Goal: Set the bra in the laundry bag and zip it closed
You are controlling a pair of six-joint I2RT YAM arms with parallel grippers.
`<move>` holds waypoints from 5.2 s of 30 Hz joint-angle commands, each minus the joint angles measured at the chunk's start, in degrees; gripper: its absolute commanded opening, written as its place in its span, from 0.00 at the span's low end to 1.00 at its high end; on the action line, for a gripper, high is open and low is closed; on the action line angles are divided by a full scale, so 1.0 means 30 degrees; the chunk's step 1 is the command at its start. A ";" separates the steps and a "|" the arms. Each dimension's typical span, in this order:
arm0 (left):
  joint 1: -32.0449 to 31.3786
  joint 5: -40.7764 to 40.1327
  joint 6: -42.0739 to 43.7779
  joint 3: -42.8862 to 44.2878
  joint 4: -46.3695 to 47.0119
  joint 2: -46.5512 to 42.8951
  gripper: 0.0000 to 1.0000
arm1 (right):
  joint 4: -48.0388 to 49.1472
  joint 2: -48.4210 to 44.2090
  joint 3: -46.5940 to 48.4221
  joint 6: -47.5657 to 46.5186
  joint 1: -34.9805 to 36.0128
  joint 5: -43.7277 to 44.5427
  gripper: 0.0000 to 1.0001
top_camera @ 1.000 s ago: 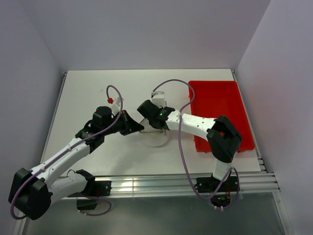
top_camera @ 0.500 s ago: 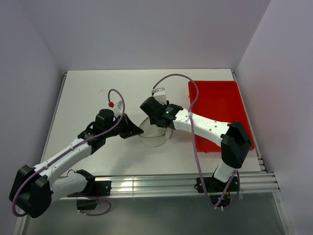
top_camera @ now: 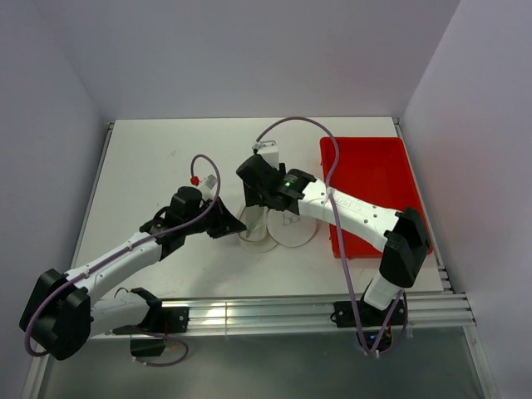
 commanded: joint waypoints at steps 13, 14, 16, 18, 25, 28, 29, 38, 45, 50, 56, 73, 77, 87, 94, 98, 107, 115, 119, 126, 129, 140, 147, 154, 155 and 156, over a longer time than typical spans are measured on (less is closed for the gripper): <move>0.4367 -0.0814 0.0105 -0.1334 -0.0263 0.1704 0.00 | 0.2883 -0.5923 -0.5523 0.0304 -0.3483 -0.2106 0.75; 0.4368 -0.1222 0.0193 -0.1305 -0.0321 0.1881 0.00 | 0.3146 -0.6039 -0.6193 0.0303 -0.3774 -0.2196 0.75; 0.4397 -0.1460 0.0194 -0.1333 -0.0176 0.2467 0.00 | 0.4082 -0.6070 -0.6783 0.0187 -0.4185 -0.3039 0.76; 0.4426 -0.1984 0.0223 -0.1247 -0.0146 0.3052 0.00 | 0.5512 -0.5982 -0.7866 -0.0048 -0.4885 -0.4066 0.77; 0.5012 -0.2341 0.0399 -0.0777 -0.0001 0.4927 0.00 | 0.8596 -0.6186 -1.0622 -0.0605 -0.6851 -0.6385 0.82; 0.5012 -0.2310 0.0399 -0.0689 0.0293 0.5514 0.00 | 0.9475 -0.6567 -1.1501 -0.0459 -0.7728 -0.7118 0.82; 0.5012 -0.2281 0.0399 -0.0689 0.0351 0.5689 0.00 | 0.9564 -0.6655 -1.1706 -0.0140 -0.7964 -0.7060 0.82; 0.5012 -0.2457 0.0574 -0.0601 0.0352 0.5867 0.00 | 1.0735 -0.5748 -1.1766 0.1971 -0.9605 -0.7263 0.81; 0.5012 -0.2164 0.0575 -0.0660 0.0469 0.6160 0.00 | 1.3195 -0.4812 -1.1884 0.2003 -1.0047 -1.0894 0.81; 0.5012 -0.2134 0.0691 -0.0572 0.0469 0.6248 0.00 | 1.4455 -0.4635 -1.3112 0.2323 -1.0193 -1.1484 0.81; 0.5012 -0.1959 0.0692 -0.0543 0.0469 0.6452 0.00 | 1.6123 -0.3932 -1.4169 0.4022 -1.1276 -1.3413 0.80; 0.4750 -0.2192 0.0809 -0.0368 0.0529 0.5138 0.00 | 1.6396 -1.0313 -1.6807 0.6544 -1.1160 -1.6641 0.67; 0.3814 -0.2690 0.0721 0.0101 -0.0379 0.4433 0.00 | 1.4052 -1.1752 -1.5724 0.6280 -1.0488 -1.5938 0.67; 0.1935 -0.3541 0.0486 0.1039 -0.1142 0.4371 0.00 | 1.1795 -0.9440 -1.2532 0.4966 -0.8318 -1.2222 0.67; 0.5568 -0.2160 0.1361 -0.0572 0.0179 0.6334 0.00 | 1.0268 -0.8152 -1.2118 0.3292 -0.9167 -0.9170 0.68; 0.5833 -0.2545 0.1571 -0.0777 0.0233 0.6803 0.00 | 1.0559 -0.6342 -1.2148 0.3057 -0.9548 -0.7822 0.68; 0.5833 -0.2428 0.1659 -0.0865 0.1020 0.7859 0.00 | 1.1966 -0.2791 -1.2409 0.3233 -0.9812 -0.8233 0.52; 0.5833 -0.2222 0.1746 -0.0982 0.1114 0.7772 0.00 | 1.4245 -0.2408 -1.3904 0.3526 -0.9812 -0.9806 0.53; 0.5833 -0.2339 0.1863 -0.0836 0.0821 0.7421 0.00 | 1.5422 -0.2378 -1.4927 0.3672 -0.9812 -1.1769 0.45; 0.5833 -0.2427 0.1951 -0.0718 0.0703 0.7010 0.00 | 1.7063 -0.3607 -1.6920 0.4053 -0.9812 -1.4762 0.23; 0.5833 -0.2457 0.1951 -0.0864 0.0703 0.7039 0.00 | 1.7971 -0.4690 -1.7800 0.4433 -0.9812 -1.6339 0.19; 0.5716 -0.2222 0.1718 -0.1187 0.1055 0.6894 0.00 | 1.7622 -0.9438 -1.7949 0.5897 -0.9783 -1.8924 0.17; 0.4516 -0.2690 0.1133 -0.1246 0.0704 0.5897 0.00 | 1.7796 -0.9148 -1.7071 0.6982 -0.8468 -1.8312 0.17; 0.3227 -0.3130 0.0575 -0.1304 0.0703 0.5282 0.00 | 1.8472 -0.7391 -1.5608 0.8300 -0.6006 -1.6614 0.17; 0.3138 -0.3218 0.0459 -0.1362 0.0181 0.5049 0.00 | 1.8326 -0.7272 -1.5402 0.8562 -0.5511 -1.6263 0.17; 0.3050 -0.3248 0.0399 -0.1392 0.0089 0.4931 0.00 | 1.8150 -0.7184 -1.5138 0.8652 -0.5274 -1.5505 0.17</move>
